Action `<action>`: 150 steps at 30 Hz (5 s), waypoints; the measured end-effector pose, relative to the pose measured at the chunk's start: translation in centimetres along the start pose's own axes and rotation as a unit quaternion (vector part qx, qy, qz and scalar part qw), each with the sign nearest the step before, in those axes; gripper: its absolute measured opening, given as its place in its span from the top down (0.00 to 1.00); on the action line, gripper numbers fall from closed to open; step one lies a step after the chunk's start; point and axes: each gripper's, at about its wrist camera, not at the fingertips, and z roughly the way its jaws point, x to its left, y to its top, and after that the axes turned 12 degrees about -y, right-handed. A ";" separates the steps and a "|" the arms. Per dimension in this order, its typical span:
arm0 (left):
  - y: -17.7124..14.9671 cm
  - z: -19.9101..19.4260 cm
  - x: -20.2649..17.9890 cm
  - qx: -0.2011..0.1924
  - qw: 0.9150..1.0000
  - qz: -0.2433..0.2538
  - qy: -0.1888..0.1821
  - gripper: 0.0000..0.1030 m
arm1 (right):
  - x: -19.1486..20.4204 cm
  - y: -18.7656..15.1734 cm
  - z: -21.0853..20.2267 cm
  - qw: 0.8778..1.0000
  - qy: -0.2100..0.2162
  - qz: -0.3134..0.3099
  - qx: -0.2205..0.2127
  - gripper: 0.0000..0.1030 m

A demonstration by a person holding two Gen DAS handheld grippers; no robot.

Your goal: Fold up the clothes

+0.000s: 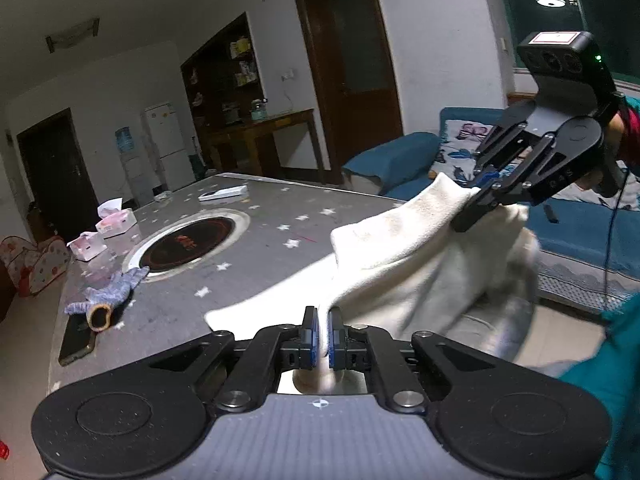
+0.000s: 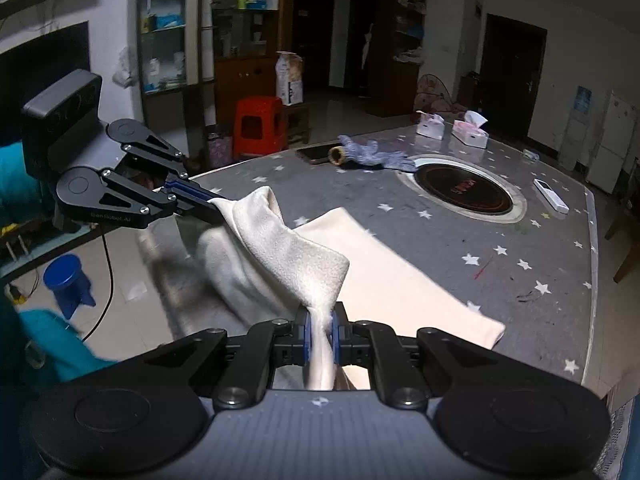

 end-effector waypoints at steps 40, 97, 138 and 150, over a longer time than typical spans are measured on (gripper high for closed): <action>2.9 14.7 9.8 0.038 0.986 -0.159 0.040 0.79 | -8.8 -0.3 14.8 0.973 -0.110 0.199 0.021 0.80; -1.7 13.0 1.5 0.012 0.981 -0.176 0.078 0.55 | -2.5 -13.3 5.2 0.961 -0.112 0.227 -0.110 0.77; -1.5 12.2 1.7 -0.007 0.980 -0.199 0.002 0.00 | -7.3 -5.7 9.8 0.979 -0.060 0.192 -0.037 0.62; 0.8 10.3 6.0 -0.054 0.959 -0.273 -0.049 0.41 | -7.1 -3.2 11.9 0.982 -0.083 0.168 0.009 0.72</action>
